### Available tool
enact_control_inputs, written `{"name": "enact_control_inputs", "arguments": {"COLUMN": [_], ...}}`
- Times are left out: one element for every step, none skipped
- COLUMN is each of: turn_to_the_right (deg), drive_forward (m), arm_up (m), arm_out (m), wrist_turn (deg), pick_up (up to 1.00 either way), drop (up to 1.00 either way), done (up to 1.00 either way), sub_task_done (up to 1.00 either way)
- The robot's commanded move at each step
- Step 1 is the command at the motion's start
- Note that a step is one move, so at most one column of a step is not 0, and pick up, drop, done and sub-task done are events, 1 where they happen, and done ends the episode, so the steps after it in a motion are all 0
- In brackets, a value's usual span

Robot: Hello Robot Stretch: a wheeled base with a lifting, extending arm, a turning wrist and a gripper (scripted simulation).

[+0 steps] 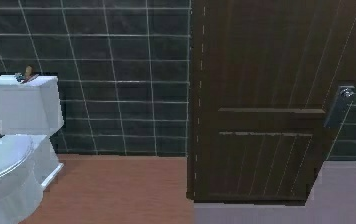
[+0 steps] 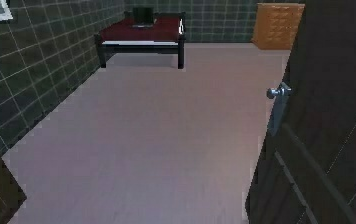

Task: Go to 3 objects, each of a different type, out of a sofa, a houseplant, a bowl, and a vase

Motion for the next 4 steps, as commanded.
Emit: {"name": "enact_control_inputs", "arguments": {"turn_to_the_right": [0.0,-45.0,-24.0,0.0], "drive_forward": [0.05,0.00,0.00,0.30], "arm_up": [0.00,0.00,0.00,0.00], "arm_out": [0.00,0.00,0.00,0.00], "wrist_turn": [0.0,0.0,0.0,0.0], "pick_up": [0.00,0.00,0.00,0.00], "drop": [0.00,0.00,0.00,0.00], "done": [0.00,0.00,0.00,0.00], "sub_task_done": [0.00,0.00,0.00,0.00]}}
